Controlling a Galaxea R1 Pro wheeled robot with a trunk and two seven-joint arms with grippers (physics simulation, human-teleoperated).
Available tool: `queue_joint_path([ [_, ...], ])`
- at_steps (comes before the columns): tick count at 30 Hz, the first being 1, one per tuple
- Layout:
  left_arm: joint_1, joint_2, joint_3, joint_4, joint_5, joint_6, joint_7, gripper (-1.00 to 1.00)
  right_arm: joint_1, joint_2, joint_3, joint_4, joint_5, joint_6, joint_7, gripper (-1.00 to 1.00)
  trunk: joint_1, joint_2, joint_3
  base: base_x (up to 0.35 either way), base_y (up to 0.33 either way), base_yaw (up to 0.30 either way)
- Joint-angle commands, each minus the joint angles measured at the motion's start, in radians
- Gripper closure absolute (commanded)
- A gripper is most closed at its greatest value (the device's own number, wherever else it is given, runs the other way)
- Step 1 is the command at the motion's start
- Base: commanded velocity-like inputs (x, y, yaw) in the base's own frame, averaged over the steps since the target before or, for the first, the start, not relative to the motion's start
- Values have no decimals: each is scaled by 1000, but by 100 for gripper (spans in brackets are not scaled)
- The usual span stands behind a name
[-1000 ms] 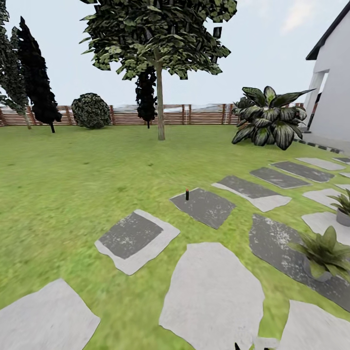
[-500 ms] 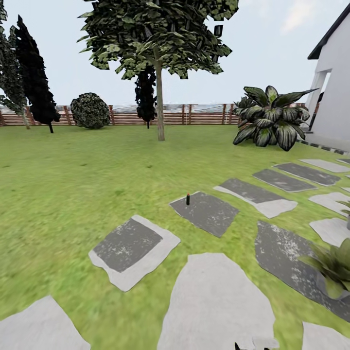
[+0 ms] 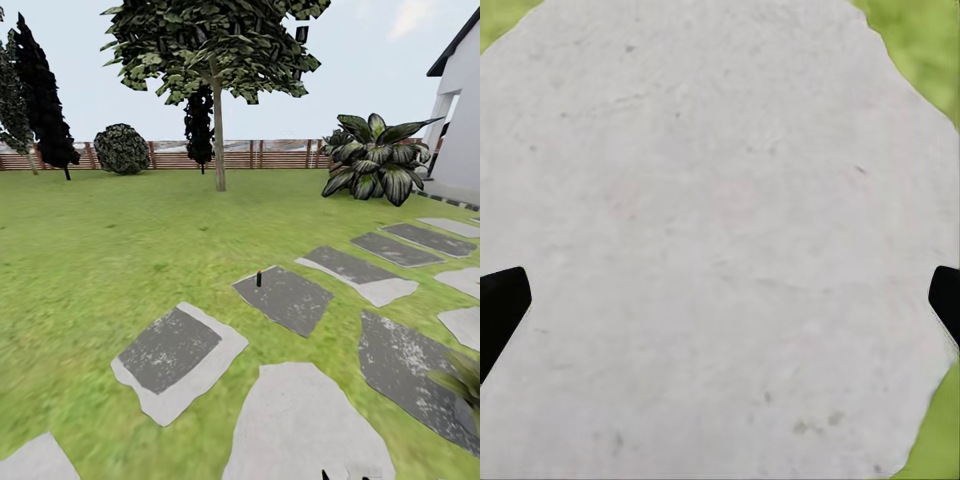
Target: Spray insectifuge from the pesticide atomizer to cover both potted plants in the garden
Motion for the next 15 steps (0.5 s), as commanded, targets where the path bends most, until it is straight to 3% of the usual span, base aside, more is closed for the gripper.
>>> queue_joint_path([
  [1,-1,0,-1,1,7,-3,0,-100,-1,0,-6,0,1,-4,2,-100,0,0,-1,307,0,0],
  [15,-1,8,-1,1,7,-3,0,-100,-1,-2,-8,-1,-1,-4,1,-100,0,0,-1,307,0,0],
])
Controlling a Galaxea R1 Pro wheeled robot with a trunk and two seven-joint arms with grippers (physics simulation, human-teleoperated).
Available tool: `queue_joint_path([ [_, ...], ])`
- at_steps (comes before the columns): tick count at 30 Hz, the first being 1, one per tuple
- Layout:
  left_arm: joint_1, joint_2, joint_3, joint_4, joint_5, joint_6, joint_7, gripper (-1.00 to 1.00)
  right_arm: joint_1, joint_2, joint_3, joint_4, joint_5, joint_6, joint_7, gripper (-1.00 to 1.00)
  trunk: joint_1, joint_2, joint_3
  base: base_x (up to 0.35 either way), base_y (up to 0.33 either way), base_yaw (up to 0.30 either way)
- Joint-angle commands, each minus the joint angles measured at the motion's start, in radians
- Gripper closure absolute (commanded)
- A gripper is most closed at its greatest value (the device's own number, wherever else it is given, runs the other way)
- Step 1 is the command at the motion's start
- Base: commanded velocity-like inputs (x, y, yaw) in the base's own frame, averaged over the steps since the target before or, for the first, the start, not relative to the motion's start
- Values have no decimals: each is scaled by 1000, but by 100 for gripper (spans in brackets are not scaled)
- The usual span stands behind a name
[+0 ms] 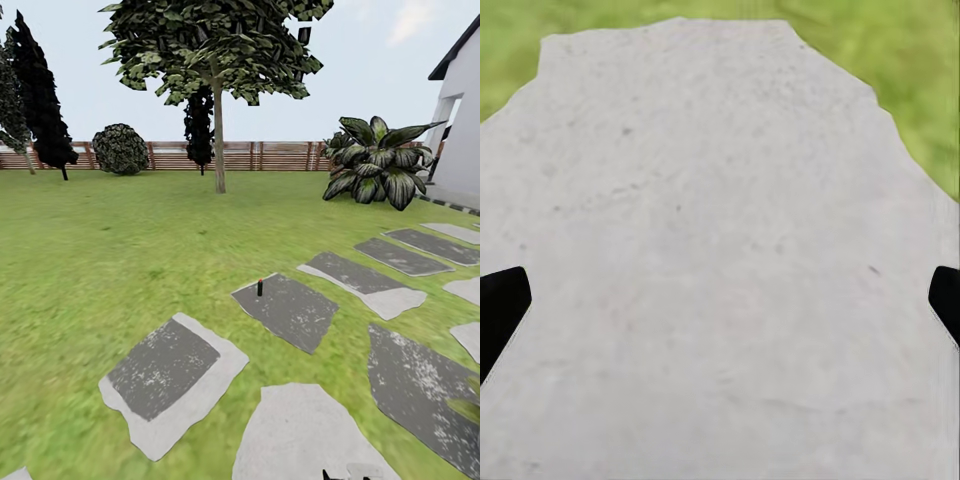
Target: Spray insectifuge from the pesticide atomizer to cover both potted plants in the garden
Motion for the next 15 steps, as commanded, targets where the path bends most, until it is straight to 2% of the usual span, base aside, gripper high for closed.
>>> queue_joint_path([
  [1,0,0,-1,1,7,-3,0,-100,-1,0,-6,1,1,-4,1,-100,0,0,-1,307,0,0],
  [15,0,0,-2,1,7,-3,0,-100,-1,-1,-6,1,1,-4,1,-100,0,0,-1,307,0,0],
])
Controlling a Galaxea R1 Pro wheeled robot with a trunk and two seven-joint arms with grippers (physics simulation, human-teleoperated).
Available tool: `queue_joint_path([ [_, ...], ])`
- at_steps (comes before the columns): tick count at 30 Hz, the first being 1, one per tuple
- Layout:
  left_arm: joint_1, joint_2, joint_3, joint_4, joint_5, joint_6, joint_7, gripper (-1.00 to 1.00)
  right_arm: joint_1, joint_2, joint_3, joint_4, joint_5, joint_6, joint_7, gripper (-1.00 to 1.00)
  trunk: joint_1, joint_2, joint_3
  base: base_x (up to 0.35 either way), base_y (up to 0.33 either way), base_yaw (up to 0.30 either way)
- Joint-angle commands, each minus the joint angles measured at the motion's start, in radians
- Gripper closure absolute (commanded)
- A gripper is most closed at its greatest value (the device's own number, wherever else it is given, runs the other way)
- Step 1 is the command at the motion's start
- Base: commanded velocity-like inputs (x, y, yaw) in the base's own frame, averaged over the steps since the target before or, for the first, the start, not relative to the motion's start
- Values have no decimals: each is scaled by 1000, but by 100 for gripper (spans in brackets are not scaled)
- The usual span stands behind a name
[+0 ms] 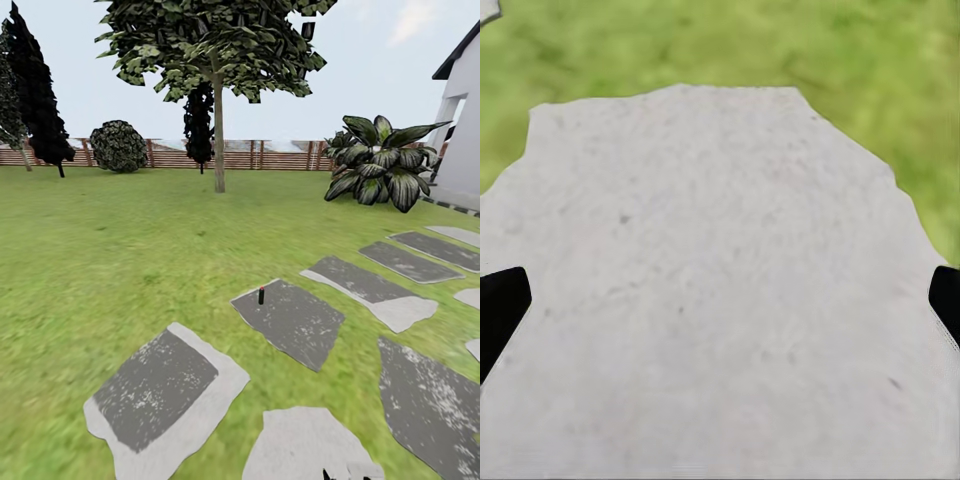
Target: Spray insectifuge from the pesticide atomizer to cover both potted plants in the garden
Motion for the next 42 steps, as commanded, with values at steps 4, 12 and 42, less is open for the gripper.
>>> queue_joint_path([
  [4,-1,0,-1,1,7,-3,0,-100,-1,0,-6,1,1,-4,2,-100,0,0,-1,307,0,0],
  [12,-2,1,-1,1,7,-3,0,-100,-1,0,-6,2,1,-4,0,-100,0,0,-1,307,-16,0],
  [42,0,2,-1,1,7,-3,0,-100,-1,2,-6,1,0,-4,1,-100,0,0,-1,295,-143,0],
])
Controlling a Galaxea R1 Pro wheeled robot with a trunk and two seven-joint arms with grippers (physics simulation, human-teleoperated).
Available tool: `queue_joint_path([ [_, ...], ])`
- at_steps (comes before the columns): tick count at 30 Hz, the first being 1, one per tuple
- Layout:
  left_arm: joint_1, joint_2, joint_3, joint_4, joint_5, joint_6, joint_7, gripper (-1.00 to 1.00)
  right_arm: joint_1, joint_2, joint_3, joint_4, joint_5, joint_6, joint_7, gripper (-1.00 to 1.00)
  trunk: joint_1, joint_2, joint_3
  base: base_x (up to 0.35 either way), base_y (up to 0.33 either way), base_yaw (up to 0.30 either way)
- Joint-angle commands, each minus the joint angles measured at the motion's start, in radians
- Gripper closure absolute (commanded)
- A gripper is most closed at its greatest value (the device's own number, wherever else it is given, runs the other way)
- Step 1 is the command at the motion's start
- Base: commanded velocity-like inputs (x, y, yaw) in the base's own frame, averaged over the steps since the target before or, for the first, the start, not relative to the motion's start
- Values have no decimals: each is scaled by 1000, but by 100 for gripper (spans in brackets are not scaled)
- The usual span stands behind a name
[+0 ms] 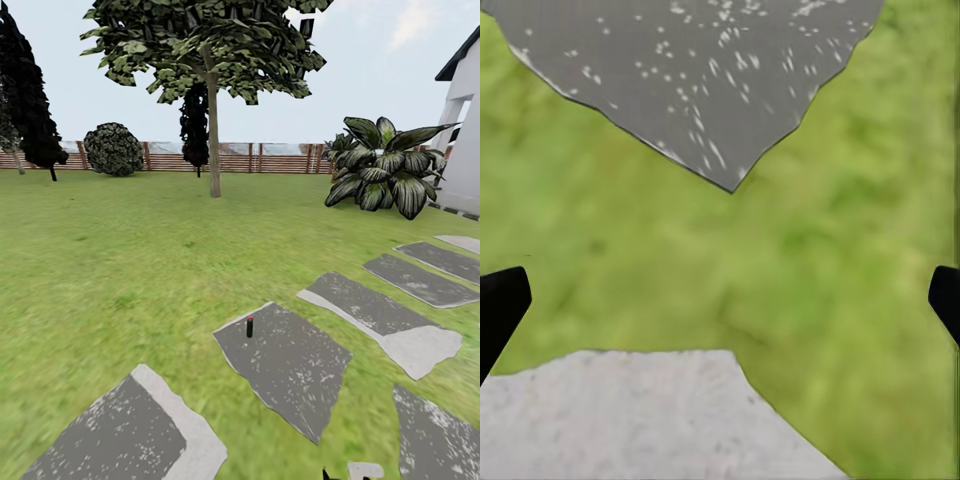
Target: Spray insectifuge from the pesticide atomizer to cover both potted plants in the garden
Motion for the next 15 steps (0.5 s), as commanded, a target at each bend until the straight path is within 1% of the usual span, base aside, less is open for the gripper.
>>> queue_joint_path([
  [1,0,0,-1,1,7,-3,0,-100,-1,0,-6,1,1,-3,2,-100,0,0,-1,283,-163,0],
  [15,-1,0,-1,1,7,-3,0,-100,-1,0,-6,1,1,-4,2,-100,0,0,-1,283,-163,0],
])
